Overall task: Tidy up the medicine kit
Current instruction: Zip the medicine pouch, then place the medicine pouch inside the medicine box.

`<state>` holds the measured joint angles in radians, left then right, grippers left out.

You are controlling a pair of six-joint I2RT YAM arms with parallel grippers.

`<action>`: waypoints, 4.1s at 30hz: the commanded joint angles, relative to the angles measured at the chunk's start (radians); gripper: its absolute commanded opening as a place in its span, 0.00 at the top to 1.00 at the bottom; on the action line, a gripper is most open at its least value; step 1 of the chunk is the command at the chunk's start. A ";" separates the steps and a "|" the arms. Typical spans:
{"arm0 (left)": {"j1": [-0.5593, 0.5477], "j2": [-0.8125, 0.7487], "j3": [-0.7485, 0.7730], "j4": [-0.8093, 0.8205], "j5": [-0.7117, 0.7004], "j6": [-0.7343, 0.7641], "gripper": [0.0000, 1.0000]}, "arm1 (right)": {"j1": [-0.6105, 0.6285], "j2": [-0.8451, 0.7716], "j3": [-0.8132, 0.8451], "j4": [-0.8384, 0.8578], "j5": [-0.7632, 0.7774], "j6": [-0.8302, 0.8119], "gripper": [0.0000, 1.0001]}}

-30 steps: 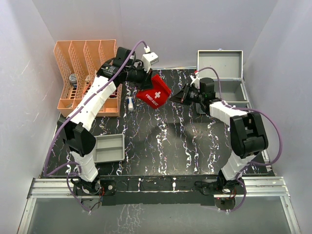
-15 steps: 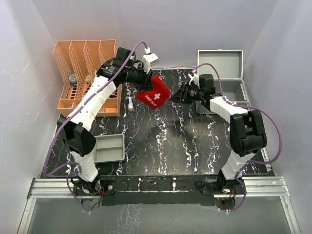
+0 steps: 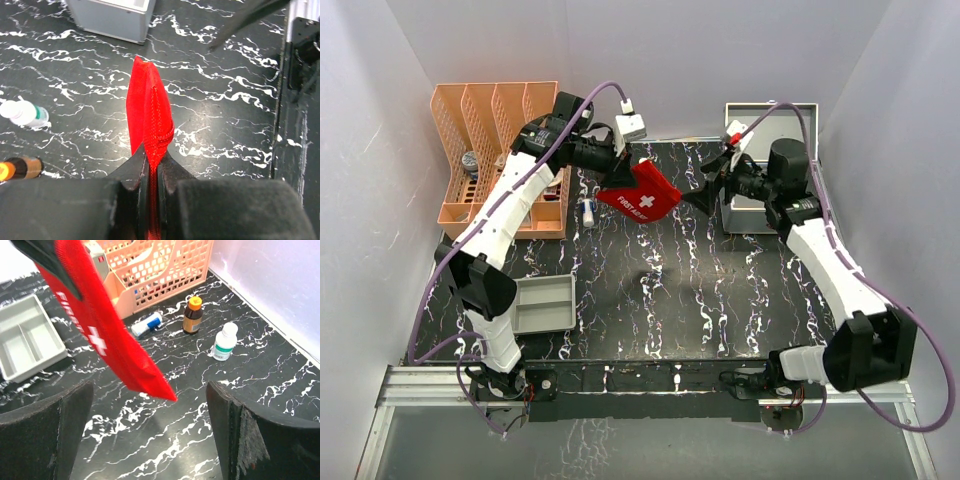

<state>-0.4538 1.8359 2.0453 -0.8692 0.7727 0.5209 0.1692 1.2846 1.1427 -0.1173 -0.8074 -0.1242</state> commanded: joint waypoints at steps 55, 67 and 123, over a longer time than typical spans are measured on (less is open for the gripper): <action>0.008 -0.162 -0.228 0.195 -0.149 -0.046 0.01 | -0.061 0.266 0.605 -0.606 0.391 -0.505 1.00; 0.018 -0.206 -0.288 0.195 -0.120 -0.042 0.01 | -0.083 0.241 0.598 -0.736 0.758 -0.697 1.00; 0.083 -0.308 -0.521 0.322 0.010 -0.117 0.01 | -0.206 0.218 0.266 -0.650 0.604 -0.976 1.00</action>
<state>-0.3763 1.5688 1.5211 -0.5537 0.7364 0.4000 -0.0410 1.5654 1.4391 -0.7849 -0.1677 -1.1046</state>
